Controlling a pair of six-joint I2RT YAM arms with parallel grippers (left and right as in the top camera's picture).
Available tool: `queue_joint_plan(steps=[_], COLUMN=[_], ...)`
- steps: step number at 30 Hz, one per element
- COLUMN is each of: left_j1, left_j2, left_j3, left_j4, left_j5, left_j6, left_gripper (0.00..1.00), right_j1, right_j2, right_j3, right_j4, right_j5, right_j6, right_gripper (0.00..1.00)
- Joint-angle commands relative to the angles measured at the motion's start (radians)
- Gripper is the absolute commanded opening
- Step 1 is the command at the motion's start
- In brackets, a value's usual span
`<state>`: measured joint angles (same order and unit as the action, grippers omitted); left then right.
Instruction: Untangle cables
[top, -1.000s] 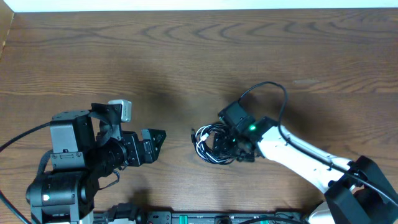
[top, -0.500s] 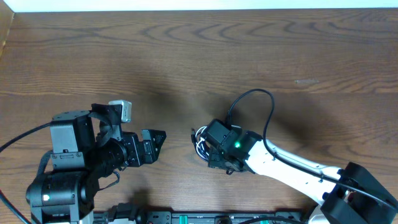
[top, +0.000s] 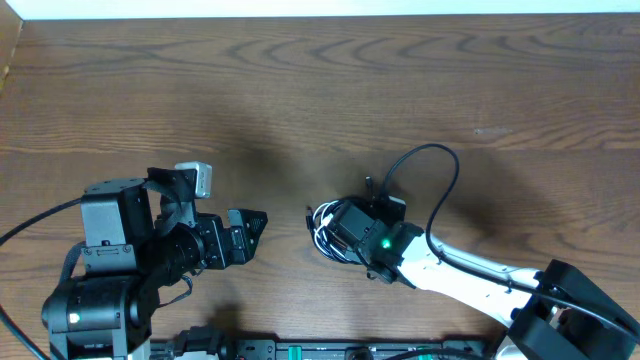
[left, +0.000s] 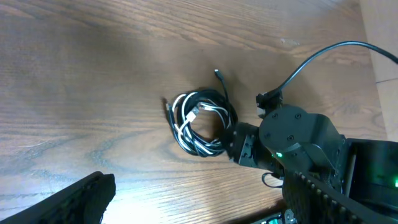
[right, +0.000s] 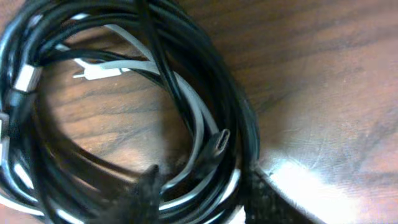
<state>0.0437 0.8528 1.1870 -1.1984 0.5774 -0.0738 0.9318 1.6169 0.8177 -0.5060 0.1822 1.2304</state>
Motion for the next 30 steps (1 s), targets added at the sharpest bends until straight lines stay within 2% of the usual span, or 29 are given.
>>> queue_joint_plan(steps=[1,6,9,13,18,22,26,30], left_j1=[-0.002,-0.002,-0.002,-0.002,-0.002,-0.002,-0.002,-0.002], left_j2=[0.002,0.002,0.002,0.002,0.002,0.002,0.002,0.002], left_j3=[0.015,0.015,0.014,0.007,0.002,-0.012,-0.045,-0.1], left_j4=[-0.002,-0.002,-0.002,-0.006,-0.028,-0.032,-0.031,-0.03], left_j5=[0.013,0.013,0.013,0.013,0.012,0.013,0.013,0.013], left_j6=[0.01,0.01,0.011,0.014,0.044,0.044,0.044,0.044], left_gripper=[0.92,0.92,0.92,0.92,0.91,0.8,0.7,0.68], right_j1=[0.005,0.005,0.005,0.0,-0.034,-0.069,-0.108,-0.145], right_j2=[0.005,0.005,0.004,-0.018,-0.11,-0.189,-0.273,-0.349], right_j3=[-0.009,-0.008,0.002,0.061,0.182,0.253,0.283,0.283], right_j4=[0.007,0.031,0.067,0.068,0.064,0.063,0.066,0.071], right_j5=[0.033,0.033,0.031,0.026,0.029,0.029,0.03,0.096], right_j6=[0.03,0.026,-0.049,-0.209,-0.495,-0.618,-0.628,-0.63], right_gripper=[0.01,0.01,0.01,0.01,0.01,0.01,0.01,0.01])
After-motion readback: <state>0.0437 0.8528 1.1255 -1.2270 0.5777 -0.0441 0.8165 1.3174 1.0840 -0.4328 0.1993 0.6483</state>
